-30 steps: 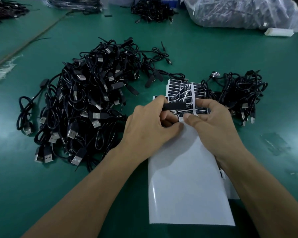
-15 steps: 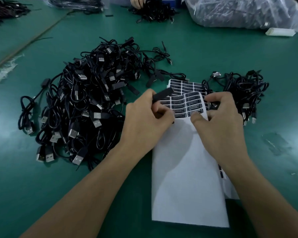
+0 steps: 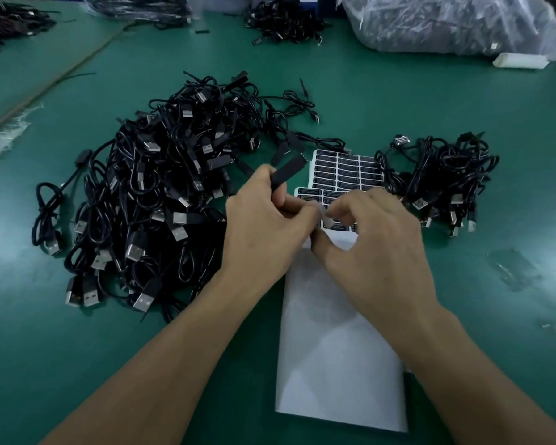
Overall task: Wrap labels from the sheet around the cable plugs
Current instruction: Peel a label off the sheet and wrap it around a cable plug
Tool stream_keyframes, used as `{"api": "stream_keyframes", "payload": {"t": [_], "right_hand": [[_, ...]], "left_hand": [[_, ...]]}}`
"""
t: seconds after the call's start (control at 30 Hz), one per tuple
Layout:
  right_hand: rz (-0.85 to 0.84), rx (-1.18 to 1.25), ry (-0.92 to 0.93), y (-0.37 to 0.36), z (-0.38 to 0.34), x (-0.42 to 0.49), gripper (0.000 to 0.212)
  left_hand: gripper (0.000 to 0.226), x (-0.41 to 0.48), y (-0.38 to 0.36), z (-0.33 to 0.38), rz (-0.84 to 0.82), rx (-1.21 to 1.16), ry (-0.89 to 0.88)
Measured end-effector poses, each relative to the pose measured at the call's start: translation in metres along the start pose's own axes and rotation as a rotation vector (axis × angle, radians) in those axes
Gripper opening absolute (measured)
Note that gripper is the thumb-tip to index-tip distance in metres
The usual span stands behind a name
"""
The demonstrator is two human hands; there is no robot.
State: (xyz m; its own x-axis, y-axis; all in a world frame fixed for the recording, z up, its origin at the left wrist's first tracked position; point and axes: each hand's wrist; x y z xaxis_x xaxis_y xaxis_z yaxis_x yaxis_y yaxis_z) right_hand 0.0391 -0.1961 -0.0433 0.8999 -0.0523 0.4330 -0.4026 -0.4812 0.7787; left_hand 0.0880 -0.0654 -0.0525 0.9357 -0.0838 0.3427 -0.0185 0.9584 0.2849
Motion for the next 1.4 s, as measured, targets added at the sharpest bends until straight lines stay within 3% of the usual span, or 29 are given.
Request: {"api": "stream_keyframes", "payload": {"t": [0.13, 0.5, 0.57, 0.73, 0.87, 1.17, 1.4], "right_hand": [[0.082, -0.001, -0.007, -0.003, 0.001, 0.001, 0.014], [0.049, 0.017, 0.004, -0.004, 0.002, 0.002, 0.007], [0.028, 0.125, -0.047, -0.002, 0.003, 0.003, 0.011], [-0.023, 0.652, -0.277, 0.006, 0.005, 0.011, 0.020], [-0.060, 0.789, -0.296, 0.008, 0.003, 0.011, 0.022], [-0.056, 0.746, -0.302, 0.009, 0.010, 0.012, 0.014], [-0.100, 0.700, -0.260, 0.010, 0.012, 0.015, 0.022]], "left_hand": [[0.041, -0.001, 0.000, 0.001, -0.013, 0.012, 0.027], [0.041, 0.001, 0.001, 0.002, -0.021, -0.061, 0.051], [0.040, 0.001, 0.002, 0.002, 0.002, -0.096, 0.062], [0.037, 0.000, 0.001, 0.004, -0.099, -0.091, 0.058], [0.040, 0.000, 0.001, 0.003, -0.127, -0.128, 0.066], [0.039, 0.000, 0.003, 0.007, -0.175, -0.125, 0.070], [0.038, -0.001, 0.004, 0.006, -0.187, -0.124, 0.086]]}}
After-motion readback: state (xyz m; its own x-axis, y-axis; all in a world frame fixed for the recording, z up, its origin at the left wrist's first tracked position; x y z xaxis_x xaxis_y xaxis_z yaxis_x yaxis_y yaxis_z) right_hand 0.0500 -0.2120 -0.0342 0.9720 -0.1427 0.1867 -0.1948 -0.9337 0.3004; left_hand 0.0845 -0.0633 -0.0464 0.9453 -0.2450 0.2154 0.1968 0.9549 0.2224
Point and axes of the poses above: each hand's wrist, its own x-axis towards the middle knuckle, its own y-axis out of the back of the hand, z = x × y, and after that the axes turned 4 degrees about -z, right-handed
